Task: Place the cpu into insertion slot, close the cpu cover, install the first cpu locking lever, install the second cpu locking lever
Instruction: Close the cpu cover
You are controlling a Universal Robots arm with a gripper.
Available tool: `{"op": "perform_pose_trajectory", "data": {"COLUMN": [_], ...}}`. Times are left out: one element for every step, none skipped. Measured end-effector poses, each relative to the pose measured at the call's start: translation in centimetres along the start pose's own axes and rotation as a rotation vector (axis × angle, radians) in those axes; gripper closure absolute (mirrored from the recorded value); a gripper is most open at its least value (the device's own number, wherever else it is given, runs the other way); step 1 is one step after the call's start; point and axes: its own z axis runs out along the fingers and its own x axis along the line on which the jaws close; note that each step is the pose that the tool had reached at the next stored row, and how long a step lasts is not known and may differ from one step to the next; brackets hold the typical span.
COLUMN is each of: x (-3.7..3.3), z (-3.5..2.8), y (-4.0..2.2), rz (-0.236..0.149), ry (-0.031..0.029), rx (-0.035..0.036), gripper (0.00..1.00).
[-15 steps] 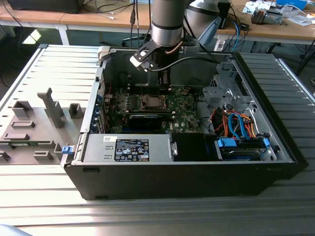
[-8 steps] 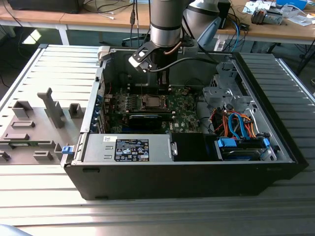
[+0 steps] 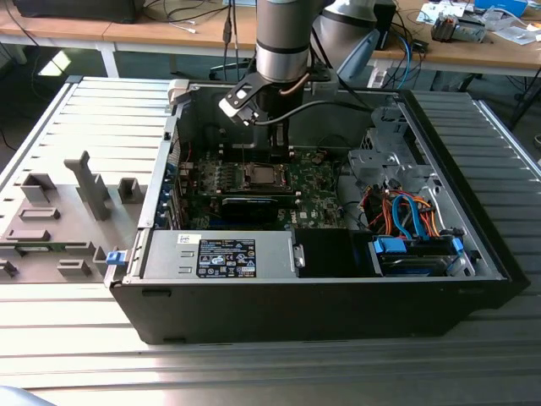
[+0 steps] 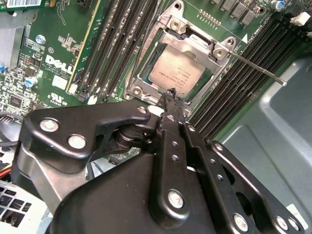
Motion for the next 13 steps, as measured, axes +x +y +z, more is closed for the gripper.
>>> {"op": "perform_pose_trajectory", "data": {"x": [0.0, 0.0, 0.0, 0.0, 0.0, 0.0, 0.0, 0.0, 0.0, 0.0, 0.0, 0.01, 0.01], "z": [0.04, 0.08, 0.11, 0.15, 0.16, 0.17, 0.19, 0.2, 0.21, 0.22, 0.23, 0.25, 0.26], "y": [-0.08, -0.2, -0.29, -0.39, -0.42, -0.45, -0.5, -0.53, -0.56, -0.61, -0.63, -0.68, -0.7], "rz": [0.0, 0.0, 0.0, 0.0, 0.0, 0.0, 0.0, 0.0, 0.0, 0.0, 0.0, 0.0, 0.0], "ry": [0.0, 0.0, 0.0, 0.0001, 0.0, 0.0, 0.0, 0.0, 0.0, 0.0, 0.0, 0.0, 0.0], "rx": [0.0, 0.0, 0.0, 0.0, 0.0, 0.0, 0.0, 0.0, 0.0, 0.0, 0.0, 0.0, 0.0], "gripper": [0.89, 0.89, 0.89, 0.89, 0.89, 0.89, 0.89, 0.89, 0.89, 0.89, 0.89, 0.89, 0.89]}}
